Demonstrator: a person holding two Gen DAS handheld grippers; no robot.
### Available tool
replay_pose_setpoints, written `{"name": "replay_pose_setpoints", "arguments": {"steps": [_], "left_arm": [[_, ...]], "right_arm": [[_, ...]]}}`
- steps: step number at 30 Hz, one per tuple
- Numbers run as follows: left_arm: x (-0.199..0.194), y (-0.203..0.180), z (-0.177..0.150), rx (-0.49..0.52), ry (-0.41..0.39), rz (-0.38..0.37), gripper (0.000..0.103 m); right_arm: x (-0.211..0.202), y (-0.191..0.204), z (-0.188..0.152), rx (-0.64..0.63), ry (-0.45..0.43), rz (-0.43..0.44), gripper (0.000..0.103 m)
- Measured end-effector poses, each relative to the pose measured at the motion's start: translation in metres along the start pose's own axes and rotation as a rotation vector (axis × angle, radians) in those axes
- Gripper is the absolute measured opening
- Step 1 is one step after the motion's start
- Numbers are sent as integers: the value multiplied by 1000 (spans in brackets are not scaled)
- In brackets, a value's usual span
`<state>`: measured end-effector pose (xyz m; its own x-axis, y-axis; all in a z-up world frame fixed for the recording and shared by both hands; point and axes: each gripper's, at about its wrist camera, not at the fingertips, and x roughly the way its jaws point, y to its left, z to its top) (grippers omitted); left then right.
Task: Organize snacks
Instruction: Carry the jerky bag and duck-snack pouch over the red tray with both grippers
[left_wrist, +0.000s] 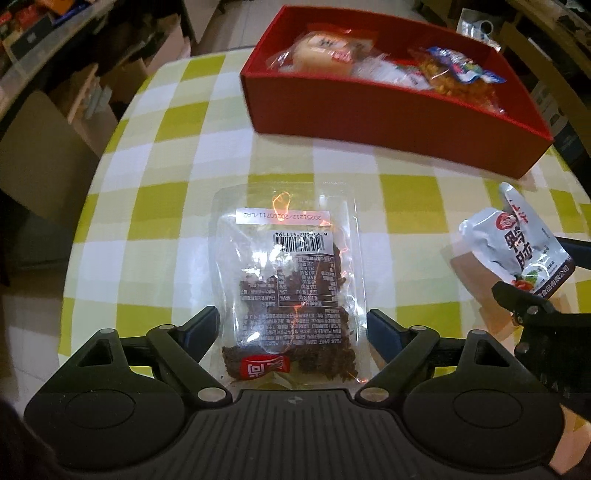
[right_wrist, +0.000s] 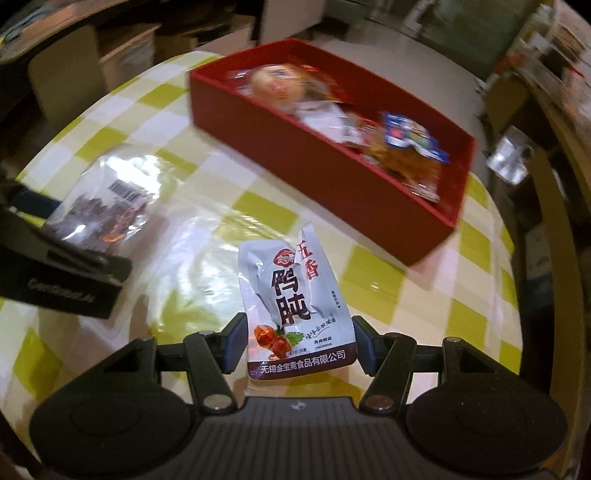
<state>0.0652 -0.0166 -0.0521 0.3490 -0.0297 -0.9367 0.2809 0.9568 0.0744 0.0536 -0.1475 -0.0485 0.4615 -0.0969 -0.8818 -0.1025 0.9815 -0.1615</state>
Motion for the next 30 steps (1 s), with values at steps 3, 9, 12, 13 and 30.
{"name": "replay_pose_setpoints", "arguments": {"steps": [3, 9, 12, 13, 30], "left_arm": [[-8, -9, 5, 8, -30, 1, 89], [-25, -31, 17, 11, -97, 14, 89], [-31, -38, 24, 5, -124, 21, 89], [-33, -38, 26, 0, -132, 20, 89], [-43, -49, 64, -47, -218, 67, 89]], "right_arm": [[-8, -13, -2, 53, -20, -4, 65], [-19, -36, 5, 149, -70, -21, 65], [-21, -46, 9, 179, -87, -33, 65], [-21, -48, 10, 187, -90, -34, 65], [-21, -72, 41, 247, -165, -65, 65]]}}
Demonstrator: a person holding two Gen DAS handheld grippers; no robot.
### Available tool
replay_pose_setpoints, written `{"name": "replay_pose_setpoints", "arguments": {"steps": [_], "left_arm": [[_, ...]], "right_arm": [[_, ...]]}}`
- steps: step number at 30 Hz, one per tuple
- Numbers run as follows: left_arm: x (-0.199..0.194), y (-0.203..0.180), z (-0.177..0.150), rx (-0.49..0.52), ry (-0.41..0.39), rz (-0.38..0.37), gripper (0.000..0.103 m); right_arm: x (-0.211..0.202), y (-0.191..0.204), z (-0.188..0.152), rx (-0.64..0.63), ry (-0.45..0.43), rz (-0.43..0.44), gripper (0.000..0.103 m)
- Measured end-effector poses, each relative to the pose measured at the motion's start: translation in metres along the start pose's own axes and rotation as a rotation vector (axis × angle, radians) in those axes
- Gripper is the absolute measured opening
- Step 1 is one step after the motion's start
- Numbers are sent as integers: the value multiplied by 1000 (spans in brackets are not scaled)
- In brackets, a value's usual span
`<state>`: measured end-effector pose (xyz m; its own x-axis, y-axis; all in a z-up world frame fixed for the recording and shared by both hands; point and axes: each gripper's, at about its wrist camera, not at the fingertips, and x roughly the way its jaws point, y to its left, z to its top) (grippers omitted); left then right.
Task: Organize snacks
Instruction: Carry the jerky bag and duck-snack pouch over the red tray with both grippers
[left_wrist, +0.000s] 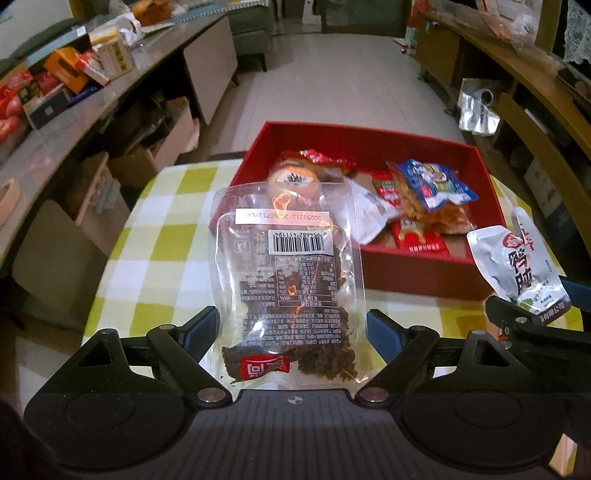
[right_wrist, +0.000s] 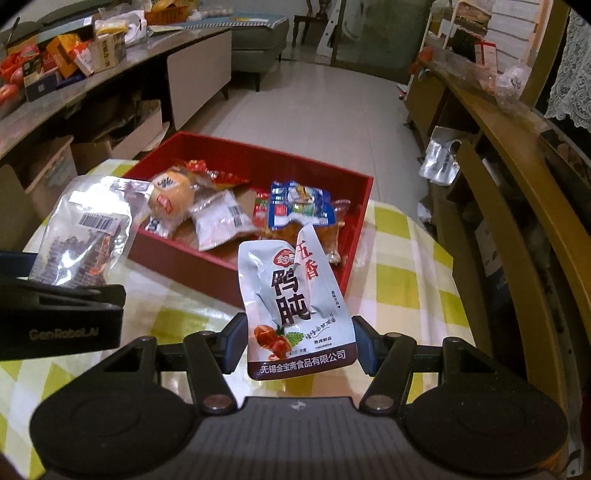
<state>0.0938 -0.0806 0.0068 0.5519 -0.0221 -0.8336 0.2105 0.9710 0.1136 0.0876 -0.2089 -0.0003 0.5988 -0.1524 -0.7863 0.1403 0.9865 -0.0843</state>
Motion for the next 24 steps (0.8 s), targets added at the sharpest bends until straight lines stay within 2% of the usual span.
{"name": "replay_pose_setpoints", "arguments": {"steps": [13, 24], "left_arm": [[12, -4, 28, -31, -12, -7, 89], [38, -1, 64, -82, -20, -9, 89]], "right_arm": [[10, -10, 24, 53, -37, 3, 65], [40, -12, 52, 70, -52, 10, 65]]}}
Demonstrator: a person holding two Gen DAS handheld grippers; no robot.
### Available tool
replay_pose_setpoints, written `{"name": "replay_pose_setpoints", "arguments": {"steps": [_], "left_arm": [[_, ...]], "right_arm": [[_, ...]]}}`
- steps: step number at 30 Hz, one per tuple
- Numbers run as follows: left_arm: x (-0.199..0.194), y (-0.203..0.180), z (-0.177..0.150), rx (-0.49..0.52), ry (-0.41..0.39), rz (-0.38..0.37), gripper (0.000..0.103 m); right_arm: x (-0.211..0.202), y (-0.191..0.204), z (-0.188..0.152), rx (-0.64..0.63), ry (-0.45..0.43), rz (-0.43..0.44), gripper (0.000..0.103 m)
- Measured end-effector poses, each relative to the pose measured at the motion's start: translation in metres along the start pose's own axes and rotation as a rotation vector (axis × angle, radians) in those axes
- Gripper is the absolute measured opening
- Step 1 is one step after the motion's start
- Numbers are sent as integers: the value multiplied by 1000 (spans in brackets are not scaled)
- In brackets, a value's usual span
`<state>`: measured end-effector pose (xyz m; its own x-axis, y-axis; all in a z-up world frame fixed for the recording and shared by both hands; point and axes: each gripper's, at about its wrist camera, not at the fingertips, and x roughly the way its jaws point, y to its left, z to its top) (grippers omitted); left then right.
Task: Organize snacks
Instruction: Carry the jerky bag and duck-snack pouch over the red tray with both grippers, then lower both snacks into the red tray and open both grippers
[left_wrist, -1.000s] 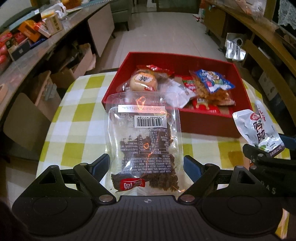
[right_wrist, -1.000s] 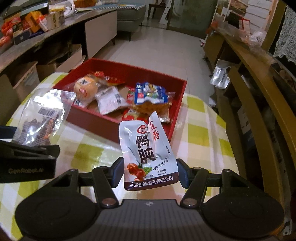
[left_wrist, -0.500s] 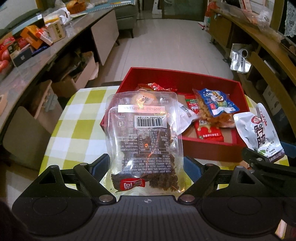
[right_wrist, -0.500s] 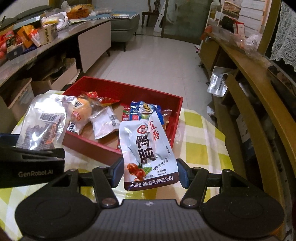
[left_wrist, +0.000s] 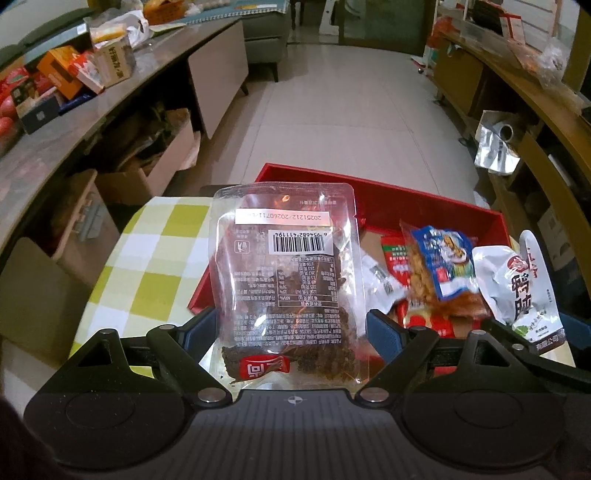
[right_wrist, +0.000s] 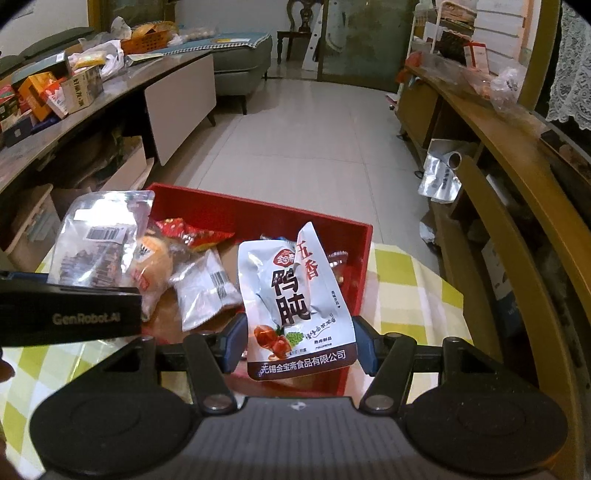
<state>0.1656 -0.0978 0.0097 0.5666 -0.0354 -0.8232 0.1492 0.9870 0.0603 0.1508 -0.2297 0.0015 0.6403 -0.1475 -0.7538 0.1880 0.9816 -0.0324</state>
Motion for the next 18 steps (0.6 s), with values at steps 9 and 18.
{"name": "replay_pose_setpoints", "arguments": {"steps": [9, 18], "left_arm": [[27, -8, 16, 15, 2, 15, 89], [47, -7, 17, 38, 28, 32, 92]], "right_arm": [[34, -6, 13, 42, -4, 6, 65], [52, -8, 16, 68, -17, 15, 69]]}}
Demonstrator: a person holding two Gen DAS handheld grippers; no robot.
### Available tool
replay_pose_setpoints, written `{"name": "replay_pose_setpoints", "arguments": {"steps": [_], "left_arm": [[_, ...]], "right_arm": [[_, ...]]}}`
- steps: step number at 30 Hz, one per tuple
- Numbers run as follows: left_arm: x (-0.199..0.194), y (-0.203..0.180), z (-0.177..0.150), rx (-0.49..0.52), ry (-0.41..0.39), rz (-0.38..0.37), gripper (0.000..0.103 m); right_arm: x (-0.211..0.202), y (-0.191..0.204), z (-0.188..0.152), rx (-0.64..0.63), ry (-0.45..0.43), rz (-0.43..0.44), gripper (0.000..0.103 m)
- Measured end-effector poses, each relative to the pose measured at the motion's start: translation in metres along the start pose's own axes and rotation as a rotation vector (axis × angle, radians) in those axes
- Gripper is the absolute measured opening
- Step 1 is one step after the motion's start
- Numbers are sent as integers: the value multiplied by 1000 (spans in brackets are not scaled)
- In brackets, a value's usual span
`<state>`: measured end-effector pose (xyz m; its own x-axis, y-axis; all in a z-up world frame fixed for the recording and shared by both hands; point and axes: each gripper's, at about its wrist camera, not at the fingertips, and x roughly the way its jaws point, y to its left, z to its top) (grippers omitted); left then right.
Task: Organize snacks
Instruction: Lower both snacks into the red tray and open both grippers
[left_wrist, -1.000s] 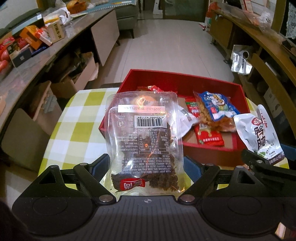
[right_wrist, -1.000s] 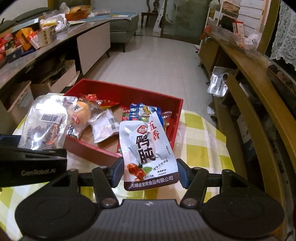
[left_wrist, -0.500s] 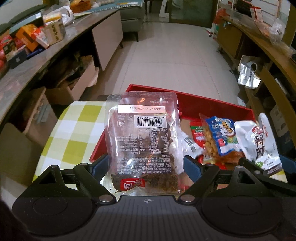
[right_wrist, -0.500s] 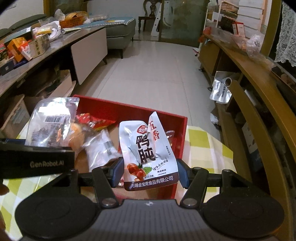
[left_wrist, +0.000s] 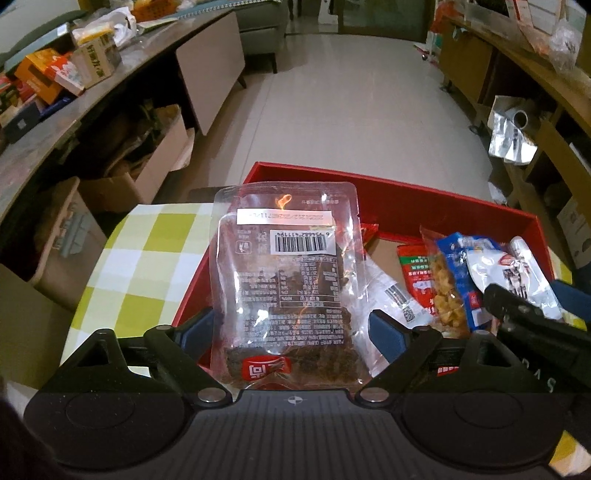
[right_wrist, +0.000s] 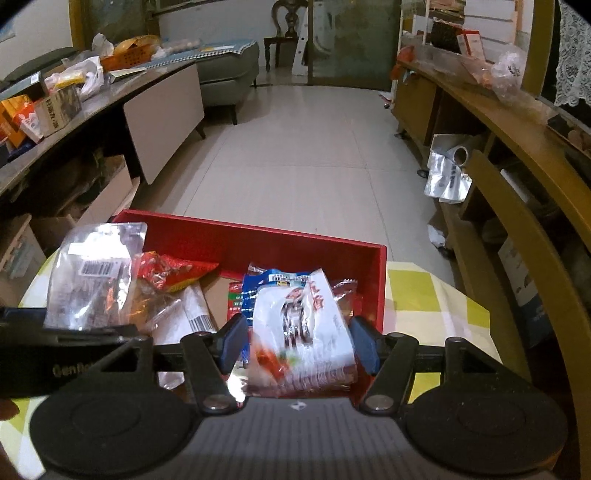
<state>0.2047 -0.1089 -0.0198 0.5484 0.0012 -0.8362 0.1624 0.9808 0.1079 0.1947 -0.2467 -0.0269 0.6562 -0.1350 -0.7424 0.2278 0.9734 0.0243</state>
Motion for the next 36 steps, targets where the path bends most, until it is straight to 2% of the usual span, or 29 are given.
{"name": "replay_pose_setpoints", "arguments": {"steps": [14, 16, 27, 36], "left_arm": [[1, -1, 2, -4, 5, 19, 94], [-2, -1, 3, -3, -3, 19, 95], [-9, -1, 7, 10, -43, 29, 99], [-33, 6, 9, -4, -81, 13, 99]], "right_arm": [[0, -6, -1, 11, 13, -4, 72], [-1, -6, -1, 11, 4, 5, 75], [-7, -7, 3, 21, -15, 1, 76], [-34, -7, 10, 37, -58, 13, 78]]}}
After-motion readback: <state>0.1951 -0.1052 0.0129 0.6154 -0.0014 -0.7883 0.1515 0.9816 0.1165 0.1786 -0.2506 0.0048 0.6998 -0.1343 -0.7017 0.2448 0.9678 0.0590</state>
